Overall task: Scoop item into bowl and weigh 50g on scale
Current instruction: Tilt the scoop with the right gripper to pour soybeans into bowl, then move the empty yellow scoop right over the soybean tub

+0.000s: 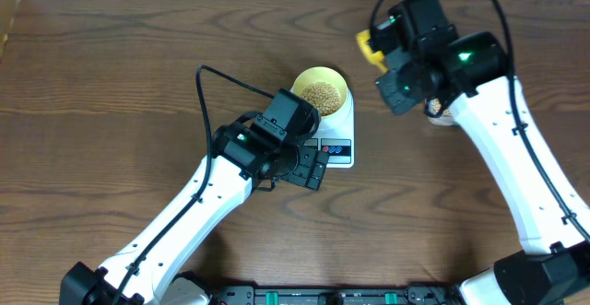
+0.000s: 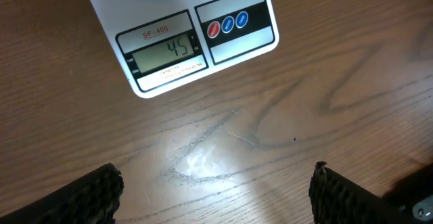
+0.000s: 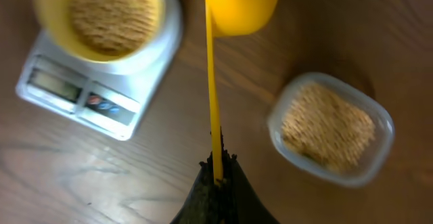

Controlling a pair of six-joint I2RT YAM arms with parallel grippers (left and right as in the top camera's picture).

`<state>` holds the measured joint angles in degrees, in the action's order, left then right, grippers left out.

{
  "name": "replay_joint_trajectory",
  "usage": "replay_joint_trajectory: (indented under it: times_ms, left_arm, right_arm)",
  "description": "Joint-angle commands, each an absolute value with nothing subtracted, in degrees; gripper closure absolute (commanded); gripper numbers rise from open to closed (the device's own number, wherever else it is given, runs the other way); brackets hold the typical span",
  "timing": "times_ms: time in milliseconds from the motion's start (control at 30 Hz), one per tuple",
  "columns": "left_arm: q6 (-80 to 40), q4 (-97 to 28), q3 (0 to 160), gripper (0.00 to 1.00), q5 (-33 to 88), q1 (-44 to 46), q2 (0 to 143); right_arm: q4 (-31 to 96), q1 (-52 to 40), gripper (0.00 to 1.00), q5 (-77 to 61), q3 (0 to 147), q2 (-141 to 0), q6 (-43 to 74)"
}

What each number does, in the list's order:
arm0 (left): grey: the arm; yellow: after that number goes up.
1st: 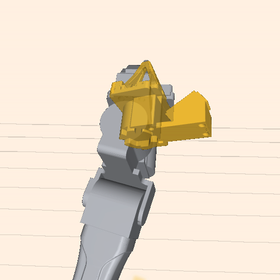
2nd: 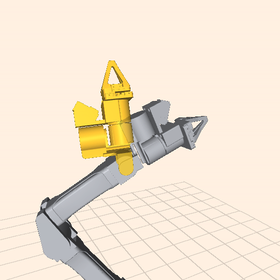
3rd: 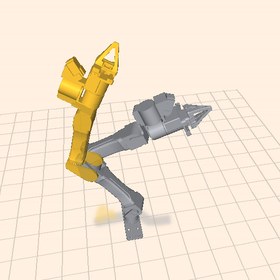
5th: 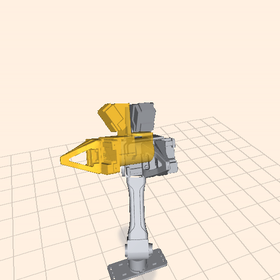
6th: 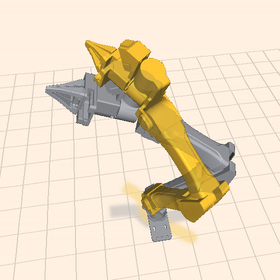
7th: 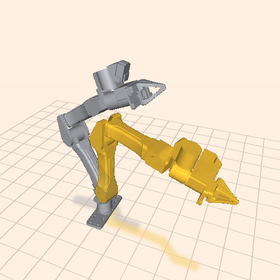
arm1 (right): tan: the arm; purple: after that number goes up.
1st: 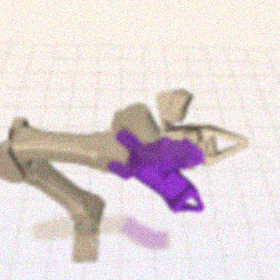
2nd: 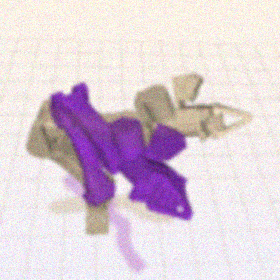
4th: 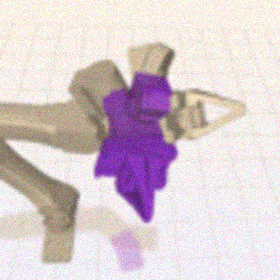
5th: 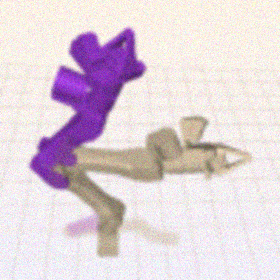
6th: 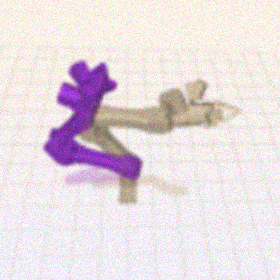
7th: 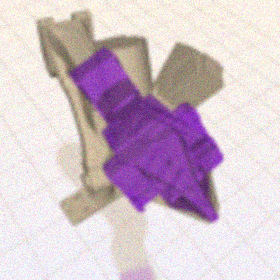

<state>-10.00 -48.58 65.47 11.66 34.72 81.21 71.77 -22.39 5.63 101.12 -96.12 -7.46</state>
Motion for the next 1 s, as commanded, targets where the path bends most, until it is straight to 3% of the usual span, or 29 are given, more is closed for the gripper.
replay_joint_trajectory:
  times_ms: [0, 967]
  left_arm:
    - [-8.8, -48.6, 65.6, 0.09, 10.9, 34.8, 80.4]
    - [-8.8, -48.6, 65.6, 0.09, 10.9, 34.8, 80.4]
  right_arm:
    - [73.1, -19.1, 0.99, 8.9, 101.9, -95.4, -2.0]
    - [79.1, -6.3, 0.99, 17.7, 92.3, -95.4, 22.6]
